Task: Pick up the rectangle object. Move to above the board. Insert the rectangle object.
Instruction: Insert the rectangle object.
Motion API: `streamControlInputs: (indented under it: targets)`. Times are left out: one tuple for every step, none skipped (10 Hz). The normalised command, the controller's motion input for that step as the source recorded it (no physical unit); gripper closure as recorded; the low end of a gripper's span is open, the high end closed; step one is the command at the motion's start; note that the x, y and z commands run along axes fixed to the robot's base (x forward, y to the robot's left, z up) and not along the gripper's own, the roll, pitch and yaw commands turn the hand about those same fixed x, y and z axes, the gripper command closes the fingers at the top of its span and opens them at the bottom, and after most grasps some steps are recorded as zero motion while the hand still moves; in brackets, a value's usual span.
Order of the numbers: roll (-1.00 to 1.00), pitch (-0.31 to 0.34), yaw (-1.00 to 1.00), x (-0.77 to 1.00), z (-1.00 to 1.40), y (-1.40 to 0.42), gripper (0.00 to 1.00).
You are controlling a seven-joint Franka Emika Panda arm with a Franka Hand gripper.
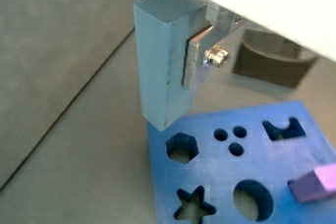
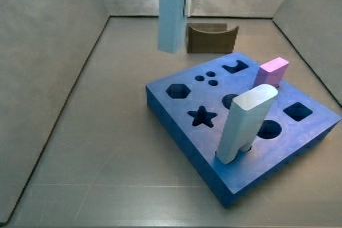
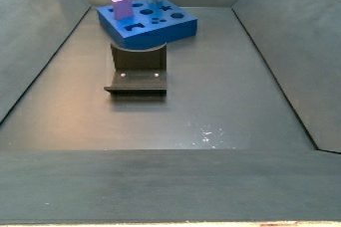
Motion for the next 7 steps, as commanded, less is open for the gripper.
streamControlInputs:
  targets:
    - [0.02, 0.0, -1.0, 0.0, 0.0, 0.0, 1.0]
    - [0.02, 0.0, -1.0, 0.0, 0.0, 0.0, 1.0]
    - [0.02, 0.0, -1.0, 0.0, 0.0, 0.0, 1.0]
    - [0.03, 0.0, -1.0, 0.0, 0.0, 0.0, 1.0]
    - [0.02, 0.0, -1.0, 0.0, 0.0, 0.0, 1.0]
    - [0.01, 0.0, -1.0, 0.0, 0.0, 0.0, 1.0]
    - [0.03, 0.0, -1.0, 0.0, 0.0, 0.0, 1.0]
